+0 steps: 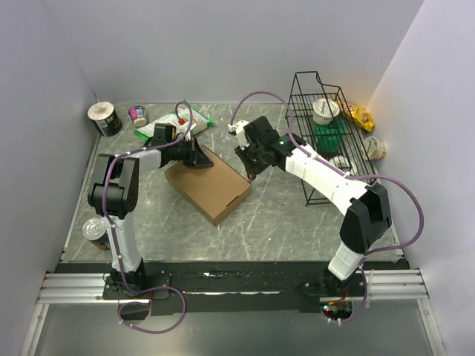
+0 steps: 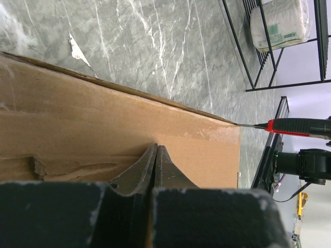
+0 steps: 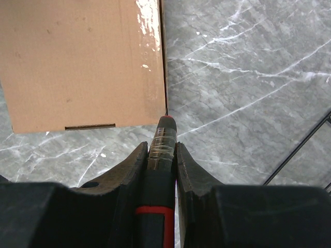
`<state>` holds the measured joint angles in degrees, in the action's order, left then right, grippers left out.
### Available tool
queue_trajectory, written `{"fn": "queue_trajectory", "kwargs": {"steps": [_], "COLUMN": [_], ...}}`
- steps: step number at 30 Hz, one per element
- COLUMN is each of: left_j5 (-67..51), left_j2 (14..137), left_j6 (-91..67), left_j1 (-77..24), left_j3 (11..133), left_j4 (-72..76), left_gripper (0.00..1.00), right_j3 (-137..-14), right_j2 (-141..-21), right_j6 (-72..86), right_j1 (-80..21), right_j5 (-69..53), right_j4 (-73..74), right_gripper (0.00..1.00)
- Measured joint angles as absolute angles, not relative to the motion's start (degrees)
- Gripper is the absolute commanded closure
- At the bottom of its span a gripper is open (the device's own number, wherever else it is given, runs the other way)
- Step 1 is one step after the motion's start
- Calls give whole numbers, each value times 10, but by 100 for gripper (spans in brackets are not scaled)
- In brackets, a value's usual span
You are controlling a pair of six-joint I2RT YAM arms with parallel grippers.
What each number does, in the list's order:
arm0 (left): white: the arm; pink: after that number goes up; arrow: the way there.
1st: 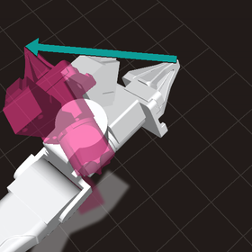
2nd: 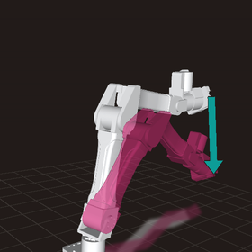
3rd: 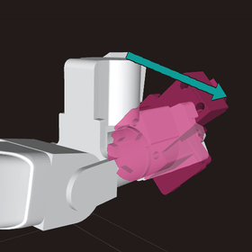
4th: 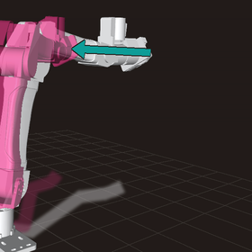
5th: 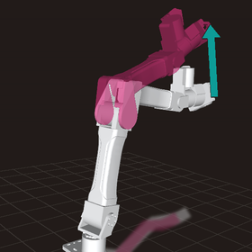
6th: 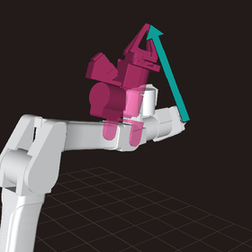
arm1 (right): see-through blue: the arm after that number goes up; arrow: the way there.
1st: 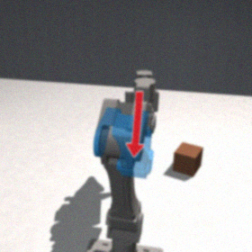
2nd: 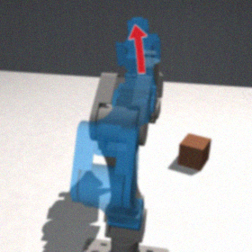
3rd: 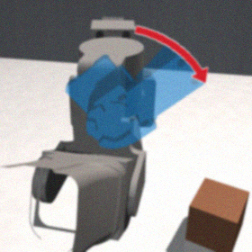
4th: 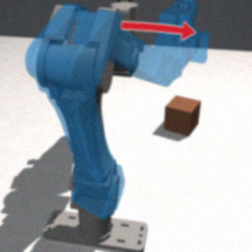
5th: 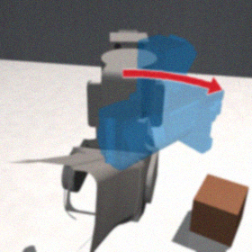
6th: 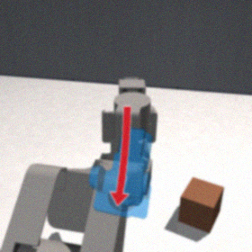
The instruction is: Unpack the express box
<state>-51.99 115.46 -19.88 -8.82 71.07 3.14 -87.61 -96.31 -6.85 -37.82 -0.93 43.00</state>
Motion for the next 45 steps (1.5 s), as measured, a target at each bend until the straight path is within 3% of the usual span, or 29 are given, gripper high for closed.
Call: {"fn": "queue_trajectory", "kwargs": {"steps": [15,19,22,23,26,29,34,39,45], "left_j5": [-509,-491,-486,-486,-510,-529,-517,-432,-351], "left_j2": [1155,1155,1155,1155,1153,1149,1124,1080,1016], "left_j6": [-194,-187,-179,-176,-170,-159,-116,-57,-36], "left_j1": [-91,-88,-86,-86,-86,-85,-80,-71,-25], "left_j3": [716,723,727,727,734,750,830,937,914], "left_j4": [31,32,32,31,25,4,-104,-219,-306], "left_gripper": [97,94,80,69,51,40,31,26,24], "right_j3": [-872,-879,-879,-878,-870,-869,-880,-930,-955], "right_j2": [-942,-922,-896,-889,-862,-856,-882,-937,-966], "right_j6": [-54,-55,-57,-57,-60,-65,-89,-95,-84], "right_j1": [-372,-365,-359,-358,-350,-334,-281,-244,-223], "right_j5": [-11,7,18,20,25,23,16,-12,-58], "right_j4": [447,530,566,570,573,571,529,458,371], "right_gripper": [100,100,100,100,100,100,100,100,100]}}
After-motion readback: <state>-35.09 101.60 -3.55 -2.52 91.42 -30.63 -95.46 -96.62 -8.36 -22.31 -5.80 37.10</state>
